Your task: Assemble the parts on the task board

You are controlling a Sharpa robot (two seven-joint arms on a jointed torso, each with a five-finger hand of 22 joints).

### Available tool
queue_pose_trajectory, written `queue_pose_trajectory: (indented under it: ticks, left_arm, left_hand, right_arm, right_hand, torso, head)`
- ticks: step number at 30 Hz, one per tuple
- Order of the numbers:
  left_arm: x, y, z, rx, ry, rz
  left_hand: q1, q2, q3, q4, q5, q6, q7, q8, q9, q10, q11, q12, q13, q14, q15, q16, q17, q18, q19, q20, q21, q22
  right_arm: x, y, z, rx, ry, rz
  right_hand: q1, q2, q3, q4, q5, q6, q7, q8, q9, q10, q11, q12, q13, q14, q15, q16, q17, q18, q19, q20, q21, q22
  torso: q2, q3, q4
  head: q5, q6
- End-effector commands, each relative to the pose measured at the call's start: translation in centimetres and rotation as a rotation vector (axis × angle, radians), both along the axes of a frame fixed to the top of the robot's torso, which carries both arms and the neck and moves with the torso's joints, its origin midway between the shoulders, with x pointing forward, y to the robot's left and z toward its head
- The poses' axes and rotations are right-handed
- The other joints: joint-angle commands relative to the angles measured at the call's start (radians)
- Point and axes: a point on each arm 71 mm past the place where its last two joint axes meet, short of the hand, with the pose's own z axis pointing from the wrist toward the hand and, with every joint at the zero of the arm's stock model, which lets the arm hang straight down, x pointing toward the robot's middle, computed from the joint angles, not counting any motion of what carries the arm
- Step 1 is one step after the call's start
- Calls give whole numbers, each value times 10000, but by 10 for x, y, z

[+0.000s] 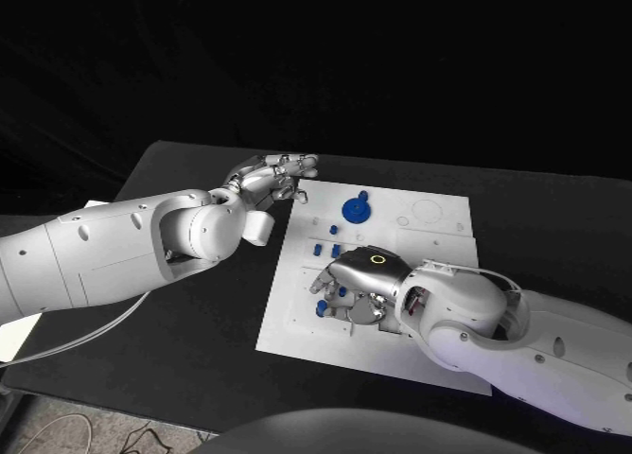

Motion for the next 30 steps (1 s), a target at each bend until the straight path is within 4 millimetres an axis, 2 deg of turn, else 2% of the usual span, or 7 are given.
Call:
queue_pose_trajectory:
  ticks: [1,10,15,19,26,29,30]
  left_arm:
    - [-1,-3,1,-100,-88,-221]
    - [0,-2,1,-93,-89,-219]
    - [-1,-1,1,-72,-81,-187]
    - [-2,0,2,-57,-75,-162]
    - [-3,3,2,-36,-76,-115]
    - [-3,4,2,-21,-75,-84]
    - [-3,5,2,-17,-74,-75]
  left_hand:
    - [92,51,17,-58,56,-96,-12,52,-7,-115,-15,104,22,-74,-13,-64,-37,100,-30,23,-63,-18]
    - [99,52,22,-64,53,-104,-6,60,-7,-133,-10,122,25,-82,-11,-68,-53,100,-32,24,-65,-18]
    - [99,52,22,-64,53,-104,-6,60,-7,-133,-10,122,25,-82,-11,-68,-53,100,-32,24,-65,-18]
    - [99,52,22,-64,53,-104,-6,60,-7,-133,-10,122,25,-82,-11,-68,-53,100,-32,24,-65,-18]
    - [95,49,19,-64,51,-105,-5,63,-7,-136,-8,128,26,-82,-10,-67,-52,100,-33,25,-66,-18]
    - [88,43,13,-63,47,-106,-4,67,-6,-141,-6,137,28,-83,-8,-64,-50,99,-34,26,-67,-18]
    - [88,43,13,-63,47,-106,-4,67,-6,-141,-6,137,28,-83,-8,-64,-50,99,-34,26,-67,-18]
  right_arm:
    - [-2,0,5,511,-406,-33]
    - [-4,-27,24,1382,-543,-466]
    - [9,-78,40,1952,844,-2220]
    - [11,-116,46,2392,1921,-3717]
    - [-4,-164,35,1808,2713,-5506]
    - [-9,-177,30,1376,2543,-5934]
    - [-10,-181,29,1216,2450,-6048]
  right_hand:
    - [-179,-37,-173,12,-2,-260,-65,-12,1,80,-109,78,36,456,-25,79,34,155,6,-41,-5,32]
    - [-258,-36,-500,15,-58,-191,-133,107,69,474,-244,274,178,494,-129,212,189,121,85,-126,127,232]
    - [-345,26,-723,66,56,514,10,429,185,1541,-260,901,574,578,-148,519,598,18,257,-171,472,763]
    - [-943,-45,-1406,326,1017,988,-204,821,319,2500,-497,2180,1673,629,-328,740,857,-62,429,-319,842,1287]
    - [-1469,345,-2838,842,2035,972,-383,1458,783,2494,-673,10401,10320,732,-503,1266,1568,-171,572,-451,1259,1904]
    - [-1401,449,-3149,968,3195,898,-376,1689,1002,2428,-676,11422,11454,758,-478,1408,1775,-189,610,-462,1364,2072]
    - [-1381,509,-3223,1007,3284,875,-407,1759,1071,2445,-673,11651,11710,767,-451,1449,1837,-187,621,-476,1393,2119]
  torso:
    - [0,2,0]
    - [-26,-22,8]
    - [-59,-55,-17]
    - [-104,-78,-119]
    - [-185,-81,-308]
    - [-219,-87,-398]
    - [-225,-87,-415]
  head:
    - [-26,15]
    - [-205,84]
    - [-428,157]
    - [-629,232]
    - [-1115,301]
    - [-1226,317]
    - [-1266,315]
